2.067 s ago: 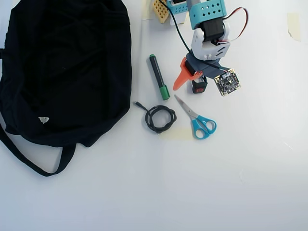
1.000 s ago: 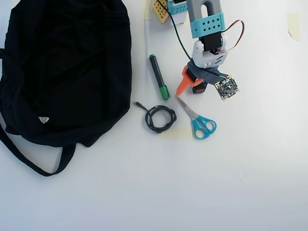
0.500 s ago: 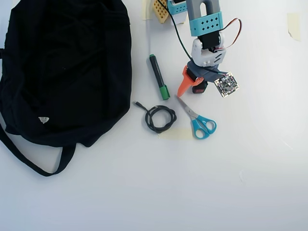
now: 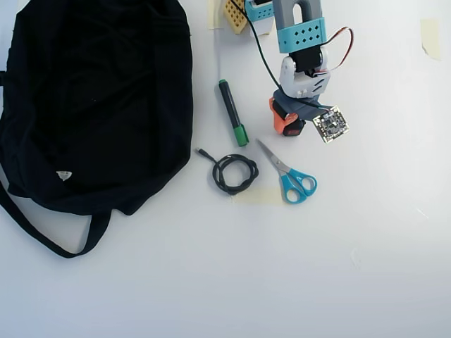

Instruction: Put the bike light into the black bag

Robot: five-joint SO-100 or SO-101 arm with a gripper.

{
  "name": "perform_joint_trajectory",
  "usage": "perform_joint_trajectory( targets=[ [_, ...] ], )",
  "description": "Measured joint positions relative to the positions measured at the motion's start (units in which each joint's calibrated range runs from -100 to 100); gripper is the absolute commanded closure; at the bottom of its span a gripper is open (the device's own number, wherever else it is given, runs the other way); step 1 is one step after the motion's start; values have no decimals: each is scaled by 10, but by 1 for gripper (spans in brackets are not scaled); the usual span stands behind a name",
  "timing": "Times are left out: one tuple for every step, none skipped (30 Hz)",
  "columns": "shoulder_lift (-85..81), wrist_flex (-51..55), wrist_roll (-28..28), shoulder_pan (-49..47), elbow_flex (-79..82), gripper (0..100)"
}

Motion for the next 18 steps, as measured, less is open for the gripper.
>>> perform_joint_trajectory(
  targets=[
    [1,0,0,-1,0,98],
    [2,-1,0,-2,0,98],
    [2,-1,0,-4,0,98],
    [2,-1,0,-4,0,98],
    [2,-1,0,-4,0,98],
    [2,-1,0,-4,0,98],
    [2,-1,0,-4,0,98],
    [1,-1,0,-4,0,98],
    [-2,-1,0,-4,0,98],
    [-2,-1,0,-4,2,98],
    [-3,-2,0,-4,2,98],
    [-3,-2,0,-4,2,98],
    [-3,-2,0,-4,0,98],
    [-3,-1,-1,-4,-2,98],
    [-3,2,-2,-4,-5,98],
    [-3,3,-3,-4,-6,98],
    [-3,3,-3,-5,-8,98],
    [-2,4,-3,-5,-10,98]
  ],
)
